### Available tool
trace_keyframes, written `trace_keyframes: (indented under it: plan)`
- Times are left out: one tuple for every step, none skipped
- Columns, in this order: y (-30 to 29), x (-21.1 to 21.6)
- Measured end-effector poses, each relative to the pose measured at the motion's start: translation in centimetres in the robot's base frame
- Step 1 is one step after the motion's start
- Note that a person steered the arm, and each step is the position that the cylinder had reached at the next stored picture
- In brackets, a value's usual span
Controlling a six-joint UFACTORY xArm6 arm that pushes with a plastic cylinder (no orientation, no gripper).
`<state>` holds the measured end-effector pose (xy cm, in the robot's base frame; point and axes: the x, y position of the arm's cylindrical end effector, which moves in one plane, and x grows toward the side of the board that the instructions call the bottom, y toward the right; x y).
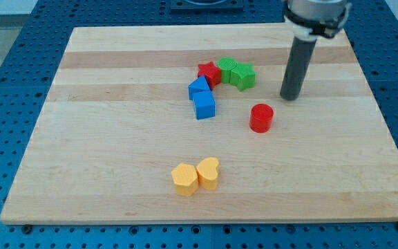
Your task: Push the red circle to green star
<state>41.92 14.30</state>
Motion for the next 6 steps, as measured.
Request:
trace_keyframes:
  plan:
    - [-0.4,3.9]
    - [-2.3,6.6]
    - [-6.3,7.8]
    - [-6.7,7.8]
    - [-5.3,7.4]
    - [-4.7,6.1]
